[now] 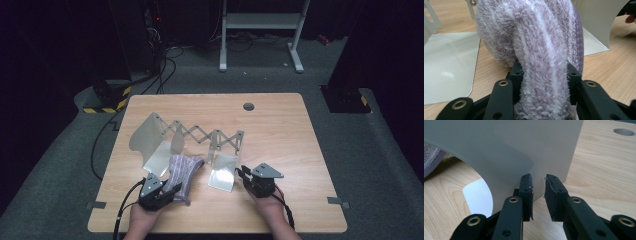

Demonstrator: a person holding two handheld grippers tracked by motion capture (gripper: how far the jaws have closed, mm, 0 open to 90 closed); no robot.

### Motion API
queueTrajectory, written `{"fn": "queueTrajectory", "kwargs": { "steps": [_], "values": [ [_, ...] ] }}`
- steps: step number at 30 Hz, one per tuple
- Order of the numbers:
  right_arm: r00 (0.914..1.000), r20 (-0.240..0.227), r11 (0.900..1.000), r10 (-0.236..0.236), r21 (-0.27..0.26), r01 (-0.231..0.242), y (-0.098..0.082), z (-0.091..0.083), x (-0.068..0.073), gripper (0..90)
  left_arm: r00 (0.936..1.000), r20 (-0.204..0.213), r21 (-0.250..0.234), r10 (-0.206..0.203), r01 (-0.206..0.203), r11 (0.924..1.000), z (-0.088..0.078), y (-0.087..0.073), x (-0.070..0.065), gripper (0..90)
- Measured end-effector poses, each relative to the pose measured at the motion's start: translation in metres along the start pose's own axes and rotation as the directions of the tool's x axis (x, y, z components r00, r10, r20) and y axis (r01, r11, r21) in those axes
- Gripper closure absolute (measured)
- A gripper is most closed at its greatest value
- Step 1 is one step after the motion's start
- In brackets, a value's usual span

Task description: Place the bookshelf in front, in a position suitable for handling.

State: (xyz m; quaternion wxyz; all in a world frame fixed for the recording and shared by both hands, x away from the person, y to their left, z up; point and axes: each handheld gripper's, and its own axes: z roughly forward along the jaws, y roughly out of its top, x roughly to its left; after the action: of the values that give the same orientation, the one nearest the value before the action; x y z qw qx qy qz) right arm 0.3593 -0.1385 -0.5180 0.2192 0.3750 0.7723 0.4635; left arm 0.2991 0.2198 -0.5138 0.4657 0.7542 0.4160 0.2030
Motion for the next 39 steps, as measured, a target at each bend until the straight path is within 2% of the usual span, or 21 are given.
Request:
{"fn": "queueTrajectory", "kwargs": {
  "steps": [10, 12, 17, 18, 20, 22, 23, 24, 25, 26, 29, 30, 33, 36, 39],
  "values": [
    [0.9980, -0.050, 0.999, -0.038, 0.003, 0.038, 0.010, 0.016, 0.016, 75.2, 0.9999, -0.007, 0.003, 0.010, -0.010, 0.9999, -0.008, -0.004, -0.004, 61.7],
    [0.9964, -0.066, 0.999, -0.054, -0.002, 0.054, 0.013, 0.020, 0.023, 74.4, 0.9999, 0.000, 0.004, 0.012, -0.012, 0.9999, -0.008, -0.004, -0.006, 61.8],
    [0.9949, -0.067, 0.997, -0.075, 0.004, 0.076, 0.012, 0.017, 0.026, 71.9, 0.9987, 0.034, 0.009, 0.038, -0.038, 0.9992, -0.001, 0.000, -0.014, 61.9],
    [0.9960, -0.054, 0.997, -0.072, -0.004, 0.072, 0.010, 0.011, 0.024, 71.9, 0.9973, 0.053, 0.008, 0.051, -0.051, 0.9987, 0.003, 0.003, -0.019, 62.0],
    [0.9966, -0.047, 0.998, -0.067, -0.006, 0.067, 0.009, 0.008, 0.022, 71.9, 0.9960, 0.067, 0.011, 0.060, -0.061, 0.9981, 0.006, 0.005, -0.021, 62.1],
    [0.9986, -0.016, 0.999, -0.050, -0.011, 0.050, 0.002, -0.006, 0.014, 71.8, 0.9916, 0.099, 0.015, 0.083, -0.085, 0.9963, 0.013, 0.008, -0.028, 62.1],
    [0.9986, -0.016, 0.999, -0.050, -0.011, 0.050, 0.002, -0.006, 0.014, 71.8, 0.9899, 0.110, 0.015, 0.089, -0.091, 0.9957, 0.016, 0.009, -0.030, 62.1],
    [0.9993, 0.002, 0.999, -0.038, -0.011, 0.038, -0.002, -0.013, 0.010, 71.8, 0.9876, 0.122, 0.016, 0.099, -0.101, 0.9947, 0.020, 0.011, -0.034, 62.0],
    [0.9993, 0.002, 0.999, -0.038, -0.011, 0.038, -0.002, -0.013, 0.010, 71.8, 0.9854, 0.134, 0.018, 0.105, -0.109, 0.9939, 0.024, 0.012, -0.037, 62.0],
    [0.9995, 0.021, 1.000, -0.025, -0.015, 0.025, -0.006, -0.022, 0.005, 71.8, 0.9804, 0.160, 0.026, 0.116, -0.122, 0.9922, 0.033, 0.015, -0.044, 62.0],
    [0.9991, 0.040, 1.000, -0.016, -0.016, 0.017, -0.011, -0.030, 0.002, 71.8, 0.9787, 0.165, 0.038, 0.122, -0.130, 0.9909, 0.043, 0.018, -0.050, 61.7],
    [0.9984, 0.056, 1.000, -0.008, -0.017, 0.009, -0.016, -0.039, 0.000, 71.8, 0.9791, 0.166, 0.037, 0.117, -0.125, 0.9915, 0.048, 0.020, -0.052, 61.7],
    [0.9971, 0.076, 1.000, 0.002, -0.018, -0.001, -0.021, -0.047, -0.002, 71.8, 0.9811, 0.163, 0.036, 0.104, -0.112, 0.9931, 0.065, 0.028, -0.058, 61.8],
    [0.9944, 0.104, 1.000, 0.015, -0.016, -0.013, -0.027, -0.058, -0.005, 71.8, 0.9809, 0.153, 0.048, 0.121, -0.130, 0.9904, 0.081, 0.035, -0.062, 62.0],
    [0.9916, 0.127, 1.000, 0.025, -0.018, -0.023, -0.032, -0.067, -0.007, 71.8, 0.9726, 0.192, 0.049, 0.132, -0.144, 0.9884, 0.087, 0.037, -0.070, 62.9]
  ]
}}
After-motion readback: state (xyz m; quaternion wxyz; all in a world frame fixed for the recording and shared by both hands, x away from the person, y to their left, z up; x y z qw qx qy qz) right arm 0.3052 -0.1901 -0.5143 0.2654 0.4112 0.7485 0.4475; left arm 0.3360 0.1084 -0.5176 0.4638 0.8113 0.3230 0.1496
